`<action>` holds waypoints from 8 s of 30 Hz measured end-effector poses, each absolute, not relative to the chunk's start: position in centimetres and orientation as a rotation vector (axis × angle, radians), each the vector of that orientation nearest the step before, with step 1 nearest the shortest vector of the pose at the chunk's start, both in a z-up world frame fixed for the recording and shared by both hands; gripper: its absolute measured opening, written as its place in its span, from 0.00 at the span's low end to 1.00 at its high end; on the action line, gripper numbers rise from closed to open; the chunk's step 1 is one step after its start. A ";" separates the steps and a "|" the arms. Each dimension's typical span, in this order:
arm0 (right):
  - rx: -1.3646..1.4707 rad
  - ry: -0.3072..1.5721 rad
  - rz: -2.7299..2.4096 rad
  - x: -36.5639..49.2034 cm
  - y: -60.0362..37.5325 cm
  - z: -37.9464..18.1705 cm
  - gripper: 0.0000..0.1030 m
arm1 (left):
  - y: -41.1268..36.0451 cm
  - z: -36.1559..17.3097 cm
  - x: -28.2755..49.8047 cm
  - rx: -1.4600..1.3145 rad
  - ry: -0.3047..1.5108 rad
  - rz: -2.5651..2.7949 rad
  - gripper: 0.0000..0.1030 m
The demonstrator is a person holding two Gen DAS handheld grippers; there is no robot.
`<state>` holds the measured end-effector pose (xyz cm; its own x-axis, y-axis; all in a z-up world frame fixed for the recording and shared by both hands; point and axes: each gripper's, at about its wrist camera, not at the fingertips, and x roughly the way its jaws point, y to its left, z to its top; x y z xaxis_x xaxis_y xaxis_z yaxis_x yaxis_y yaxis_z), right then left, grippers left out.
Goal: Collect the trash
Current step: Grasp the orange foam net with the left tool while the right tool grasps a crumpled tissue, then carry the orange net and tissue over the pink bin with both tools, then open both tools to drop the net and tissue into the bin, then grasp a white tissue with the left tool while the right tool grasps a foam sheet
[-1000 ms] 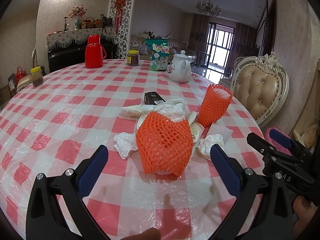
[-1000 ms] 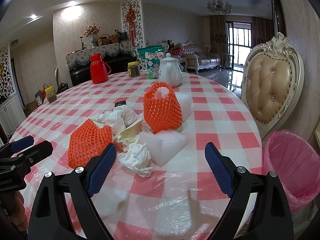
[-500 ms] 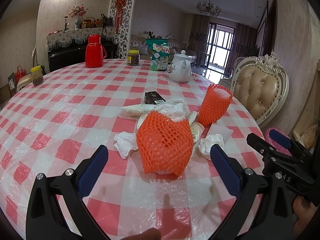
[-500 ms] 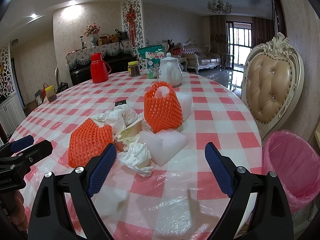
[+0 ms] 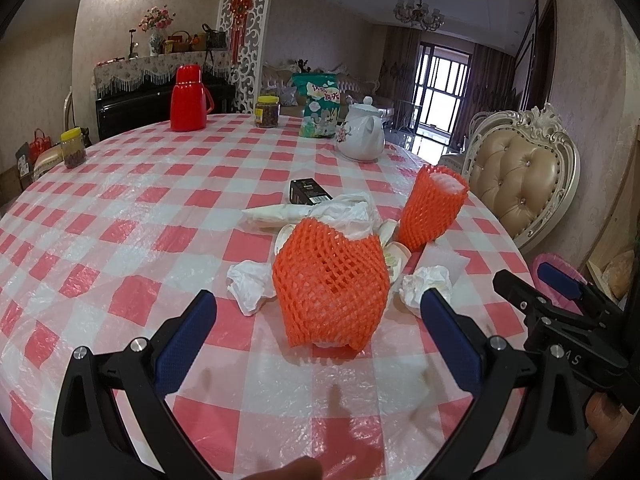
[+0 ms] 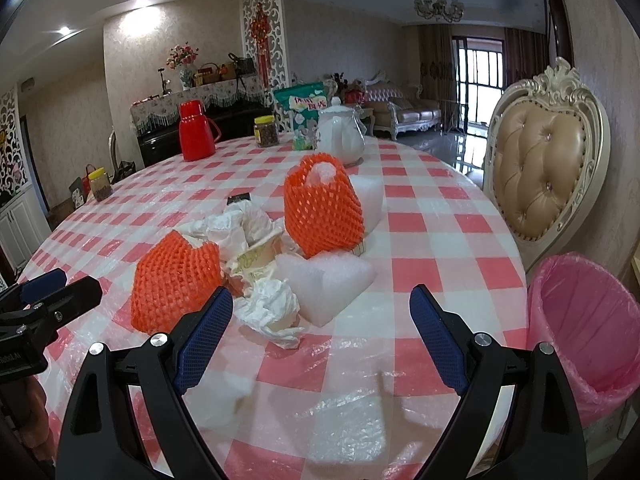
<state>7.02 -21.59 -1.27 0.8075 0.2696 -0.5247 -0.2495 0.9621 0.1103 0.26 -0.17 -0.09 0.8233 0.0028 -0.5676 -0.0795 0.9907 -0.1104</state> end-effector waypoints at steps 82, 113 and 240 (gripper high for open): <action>0.081 0.716 0.371 9.0 -22.8 -1.8 0.29 | -2.2 0.7 4.4 -0.213 0.700 -0.108 0.49; 0.158 0.681 -0.094 8.4 -47.9 -2.8 0.29 | -29.7 1.1 13.3 -0.127 0.772 -0.573 0.54; 0.084 0.916 0.191 18.1 -17.9 -6.6 0.61 | 7.9 -8.5 10.8 -0.344 0.892 0.010 0.21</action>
